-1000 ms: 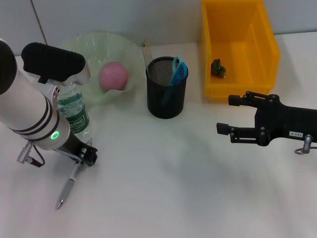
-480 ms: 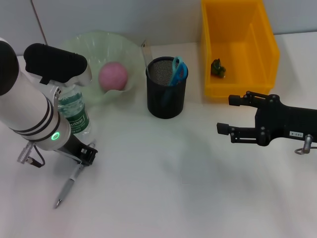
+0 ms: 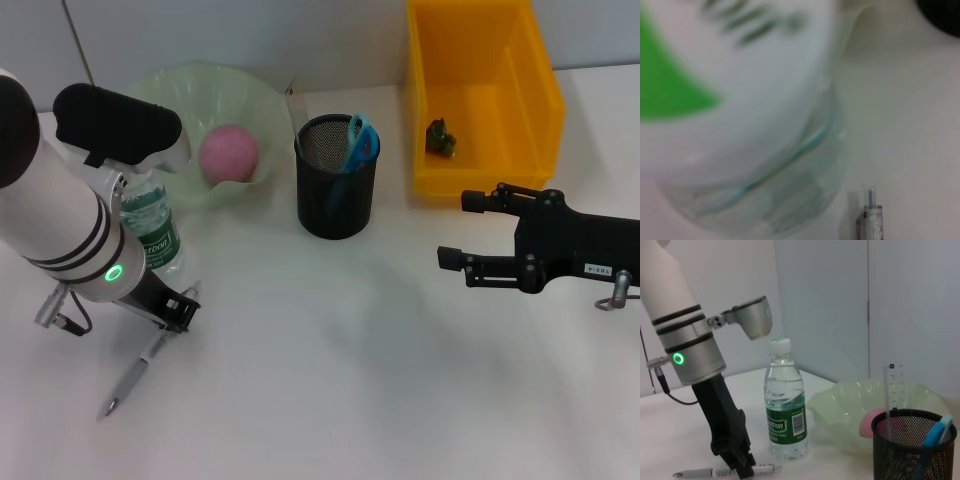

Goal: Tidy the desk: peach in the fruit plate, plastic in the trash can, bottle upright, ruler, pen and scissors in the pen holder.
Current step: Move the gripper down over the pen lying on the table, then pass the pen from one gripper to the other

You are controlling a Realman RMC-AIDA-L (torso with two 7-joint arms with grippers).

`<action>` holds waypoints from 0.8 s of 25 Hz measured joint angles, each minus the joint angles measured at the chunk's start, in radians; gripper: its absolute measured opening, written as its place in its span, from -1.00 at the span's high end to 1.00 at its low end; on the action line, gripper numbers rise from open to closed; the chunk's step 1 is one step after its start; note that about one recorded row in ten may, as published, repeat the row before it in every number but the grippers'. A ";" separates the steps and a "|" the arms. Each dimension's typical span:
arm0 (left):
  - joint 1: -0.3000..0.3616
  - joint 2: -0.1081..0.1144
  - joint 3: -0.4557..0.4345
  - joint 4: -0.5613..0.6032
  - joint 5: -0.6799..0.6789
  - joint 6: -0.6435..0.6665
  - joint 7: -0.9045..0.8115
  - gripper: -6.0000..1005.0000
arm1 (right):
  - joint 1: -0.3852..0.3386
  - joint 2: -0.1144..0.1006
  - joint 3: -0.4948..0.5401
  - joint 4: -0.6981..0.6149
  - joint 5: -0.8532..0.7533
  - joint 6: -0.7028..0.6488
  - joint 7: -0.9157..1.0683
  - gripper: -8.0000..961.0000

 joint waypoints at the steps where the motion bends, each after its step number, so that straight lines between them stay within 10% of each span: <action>1: 0.000 0.000 0.003 0.015 0.000 -0.010 0.000 0.62 | 0.000 0.000 0.000 0.000 0.000 0.000 0.001 -0.73; 20: 0.038 0.001 0.046 0.399 -0.002 -0.089 0.021 0.61 | 0.002 -0.001 0.003 0.000 0.000 0.000 0.019 -0.73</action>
